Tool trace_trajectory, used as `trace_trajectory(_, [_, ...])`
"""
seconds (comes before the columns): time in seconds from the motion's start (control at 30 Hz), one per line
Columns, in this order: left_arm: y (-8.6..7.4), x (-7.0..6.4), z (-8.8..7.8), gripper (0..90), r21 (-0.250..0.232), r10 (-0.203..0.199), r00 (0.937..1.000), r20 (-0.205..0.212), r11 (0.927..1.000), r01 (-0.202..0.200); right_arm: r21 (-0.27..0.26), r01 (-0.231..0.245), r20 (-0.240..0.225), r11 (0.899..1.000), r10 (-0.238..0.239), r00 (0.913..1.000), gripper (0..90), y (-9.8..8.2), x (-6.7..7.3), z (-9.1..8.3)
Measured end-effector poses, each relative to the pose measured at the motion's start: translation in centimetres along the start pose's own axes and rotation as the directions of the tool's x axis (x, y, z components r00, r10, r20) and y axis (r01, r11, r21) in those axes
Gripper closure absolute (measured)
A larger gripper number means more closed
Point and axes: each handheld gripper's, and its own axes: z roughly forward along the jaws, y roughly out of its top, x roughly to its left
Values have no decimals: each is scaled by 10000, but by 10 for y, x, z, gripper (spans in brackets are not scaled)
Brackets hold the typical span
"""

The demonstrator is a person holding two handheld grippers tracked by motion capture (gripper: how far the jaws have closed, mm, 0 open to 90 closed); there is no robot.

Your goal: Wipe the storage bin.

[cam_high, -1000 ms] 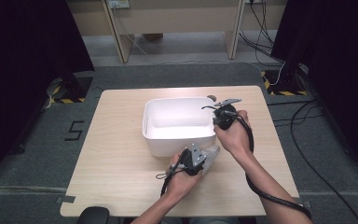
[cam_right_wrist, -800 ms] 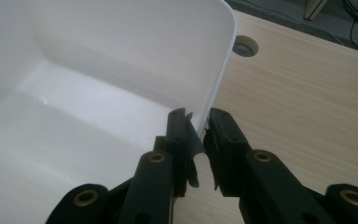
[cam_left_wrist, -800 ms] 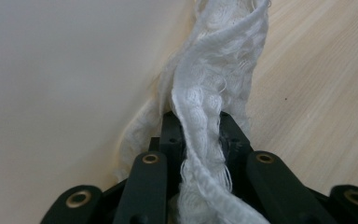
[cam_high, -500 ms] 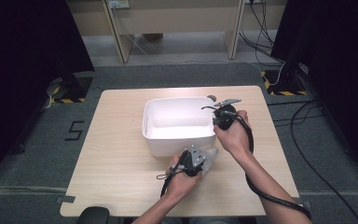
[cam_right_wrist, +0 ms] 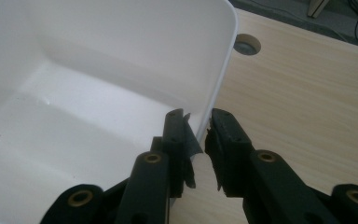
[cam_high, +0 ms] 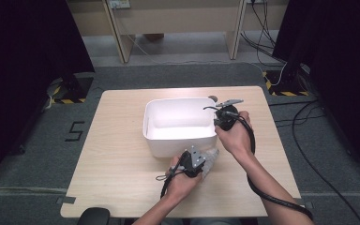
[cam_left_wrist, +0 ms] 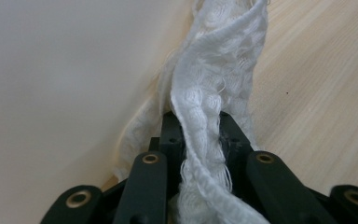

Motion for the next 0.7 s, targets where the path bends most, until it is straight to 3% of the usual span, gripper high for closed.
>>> trace_trajectory(0.23, [-3,7,-17,753,-61,-130,9999,97,9999,130,-116,-210,-161,9997,208,9997,691,-1,1,-1])
trace_trajectory(0.3, [-6,10,-27,753,-123,-336,9992,230,9994,338,-167,-270,-180,9995,267,9995,675,-2,1,-2])
trace_trajectory(0.37, [-9,12,-35,753,-104,-192,9997,148,9998,194,-231,-295,-185,9993,290,9994,667,-2,1,-4])
trace_trajectory(0.43, [-13,17,-44,752,-119,-348,9992,172,9993,350,-249,-271,-187,9993,266,9995,663,-2,1,-6])
trace_trajectory(0.7, [-34,39,-85,750,-244,-863,9962,-135,9960,859,-132,-343,-230,9993,340,9992,667,-6,4,-12])
